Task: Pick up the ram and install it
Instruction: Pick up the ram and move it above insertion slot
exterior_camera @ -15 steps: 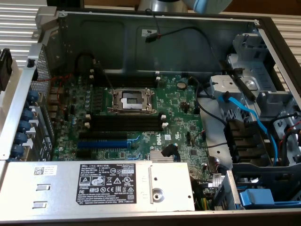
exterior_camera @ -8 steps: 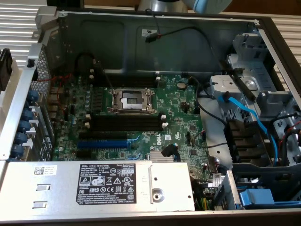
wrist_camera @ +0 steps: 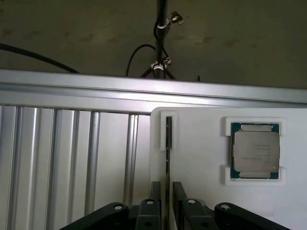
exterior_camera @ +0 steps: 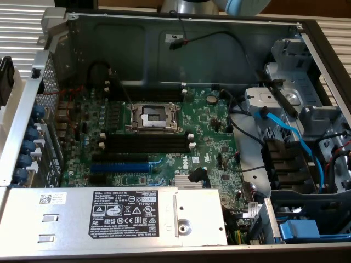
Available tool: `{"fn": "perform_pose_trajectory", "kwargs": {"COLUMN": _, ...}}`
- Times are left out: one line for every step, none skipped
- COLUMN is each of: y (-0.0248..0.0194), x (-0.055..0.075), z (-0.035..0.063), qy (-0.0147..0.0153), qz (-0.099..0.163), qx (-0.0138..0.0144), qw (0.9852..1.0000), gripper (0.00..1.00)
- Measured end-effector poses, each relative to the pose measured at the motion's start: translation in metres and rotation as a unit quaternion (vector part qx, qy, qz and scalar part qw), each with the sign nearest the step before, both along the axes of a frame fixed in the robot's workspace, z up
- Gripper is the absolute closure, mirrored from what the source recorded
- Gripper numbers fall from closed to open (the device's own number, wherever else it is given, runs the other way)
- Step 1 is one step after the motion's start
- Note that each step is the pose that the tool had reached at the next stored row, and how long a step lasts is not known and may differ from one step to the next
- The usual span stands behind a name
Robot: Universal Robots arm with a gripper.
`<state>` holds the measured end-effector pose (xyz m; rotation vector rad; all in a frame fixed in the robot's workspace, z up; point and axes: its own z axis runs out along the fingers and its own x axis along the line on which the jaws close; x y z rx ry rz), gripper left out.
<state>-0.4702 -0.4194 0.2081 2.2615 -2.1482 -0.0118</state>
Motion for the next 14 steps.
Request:
{"fn": "perform_pose_trajectory", "kwargs": {"y": 0.0003, "x": 0.0001, "z": -0.0009, "qy": 0.0000, "qz": 0.000, "qx": 0.0000, "qw": 1.0000, "gripper": 0.76}}
{"fn": "perform_pose_trajectory", "kwargs": {"y": 0.0007, "x": 0.0001, "z": -0.0016, "qy": 0.0000, "qz": 0.000, "qx": 0.0000, "qw": 1.0000, "gripper": 0.76}}
{"fn": "perform_pose_trajectory", "kwargs": {"y": 0.0012, "x": 0.0001, "z": -0.0022, "qy": 0.0001, "qz": 0.000, "qx": -0.0001, "qw": 1.0000, "gripper": 0.76}}
{"fn": "perform_pose_trajectory", "kwargs": {"y": 0.0015, "x": 0.0002, "z": -0.0028, "qy": 0.0000, "qz": 0.001, "qx": 0.0000, "qw": 1.0000, "gripper": 0.76}}
{"fn": "perform_pose_trajectory", "kwargs": {"y": 0.0017, "x": 0.0002, "z": -0.0036, "qy": -0.0001, "qz": 0.001, "qx": 0.0000, "qw": 1.0000, "gripper": 0.76}}
{"fn": "perform_pose_trajectory", "kwargs": {"y": 0.0019, "x": 0.0002, "z": -0.0046, "qy": -0.0001, "qz": 0.001, "qx": 0.0000, "qw": 1.0000, "gripper": 0.76}}
{"fn": "perform_pose_trajectory", "kwargs": {"y": 0.0022, "x": 0.0002, "z": -0.0055, "qy": -0.0001, "qz": 0.001, "qx": 0.0000, "qw": 1.0000, "gripper": 0.76}}
{"fn": "perform_pose_trajectory", "kwargs": {"y": 0.0024, "x": 0.0002, "z": -0.0063, "qy": -0.0002, "qz": 0.001, "qx": 0.0000, "qw": 1.0000, "gripper": 0.76}}
{"fn": "perform_pose_trajectory", "kwargs": {"y": 0.0028, "x": 0.0001, "z": -0.0065, "qy": -0.0001, "qz": 0.001, "qx": 0.0000, "qw": 1.0000, "gripper": 0.76}}
{"fn": "perform_pose_trajectory", "kwargs": {"y": 0.0031, "x": 0.0002, "z": -0.0067, "qy": -0.0002, "qz": 0.002, "qx": 0.0000, "qw": 1.0000, "gripper": 0.76}}
{"fn": "perform_pose_trajectory", "kwargs": {"y": 0.0036, "x": 0.0001, "z": -0.0067, "qy": -0.0001, "qz": 0.002, "qx": 0.0000, "qw": 1.0000, "gripper": 0.76}}
{"fn": "perform_pose_trajectory", "kwargs": {"y": 0.0038, "x": 0.0002, "z": -0.0069, "qy": -0.0002, "qz": 0.002, "qx": 0.0000, "qw": 1.0000, "gripper": 0.76}}
{"fn": "perform_pose_trajectory", "kwargs": {"y": 0.0040, "x": 0.0002, "z": -0.0071, "qy": -0.0002, "qz": 0.002, "qx": 0.0000, "qw": 1.0000, "gripper": 0.76}}
{"fn": "perform_pose_trajectory", "kwargs": {"y": 0.0042, "x": 0.0002, "z": -0.0072, "qy": -0.0001, "qz": 0.002, "qx": 0.0000, "qw": 1.0000, "gripper": 0.76}}
